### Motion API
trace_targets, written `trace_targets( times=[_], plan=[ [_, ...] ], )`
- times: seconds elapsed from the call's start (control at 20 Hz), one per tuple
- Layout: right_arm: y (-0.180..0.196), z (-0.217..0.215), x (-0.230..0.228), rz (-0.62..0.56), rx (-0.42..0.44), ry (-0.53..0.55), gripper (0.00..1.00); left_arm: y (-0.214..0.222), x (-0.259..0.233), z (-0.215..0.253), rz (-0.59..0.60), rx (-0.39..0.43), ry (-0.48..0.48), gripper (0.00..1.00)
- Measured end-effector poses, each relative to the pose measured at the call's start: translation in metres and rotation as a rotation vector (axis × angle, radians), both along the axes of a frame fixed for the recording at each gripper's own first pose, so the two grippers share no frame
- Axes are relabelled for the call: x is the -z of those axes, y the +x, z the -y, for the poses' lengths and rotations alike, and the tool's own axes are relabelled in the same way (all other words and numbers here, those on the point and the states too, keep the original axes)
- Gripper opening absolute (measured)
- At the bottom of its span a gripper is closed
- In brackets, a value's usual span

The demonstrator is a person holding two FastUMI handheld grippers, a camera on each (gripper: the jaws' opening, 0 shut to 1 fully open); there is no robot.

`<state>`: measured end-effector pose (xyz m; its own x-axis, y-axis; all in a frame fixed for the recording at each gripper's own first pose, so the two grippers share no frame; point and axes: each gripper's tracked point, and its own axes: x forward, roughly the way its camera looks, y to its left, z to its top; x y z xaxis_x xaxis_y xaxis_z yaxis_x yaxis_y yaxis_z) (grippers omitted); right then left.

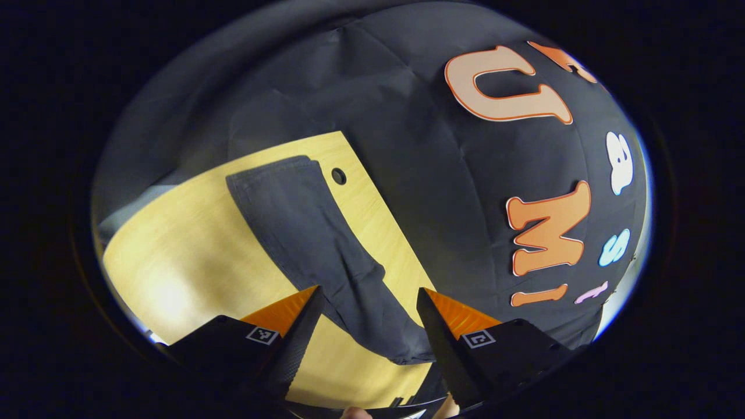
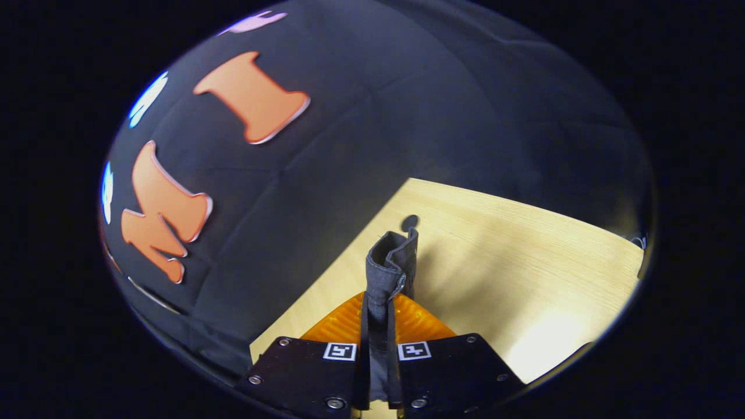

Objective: Grasp the waist and the cuffs of the jeans and fold them to make the two legs overlap; first hold the waist and fold one-third of the jeans toward the cuffs, then hold the cuffs and fold the remaining one-third in the same direction to finish folding.

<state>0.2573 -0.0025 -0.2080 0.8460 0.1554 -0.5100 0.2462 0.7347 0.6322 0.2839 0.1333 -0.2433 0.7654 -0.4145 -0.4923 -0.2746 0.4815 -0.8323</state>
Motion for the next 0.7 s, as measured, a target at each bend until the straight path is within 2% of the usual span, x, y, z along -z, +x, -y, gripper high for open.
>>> trace_targets(
  times=[0.2,0.4,0.6,0.7],
  plan=[
    [-0.008,-0.092,-0.062,0.089,-0.097,-0.039,0.12,0.008,0.009,-0.029,0.004,0.028,-0.050,0.98],
    [-0.019,-0.194,-0.082,0.133,-0.233,-0.044,0.11,0.007,0.022,-0.055,-0.006,0.022,-0.079,0.98],
    [-0.035,-0.274,-0.062,0.104,-0.385,-0.056,0.12,0.005,0.026,-0.073,-0.012,0.014,-0.089,0.98],
    [-0.043,-0.304,-0.035,0.069,-0.444,-0.043,0.11,0.004,0.031,-0.076,-0.021,0.011,-0.095,0.98]
  ],
)
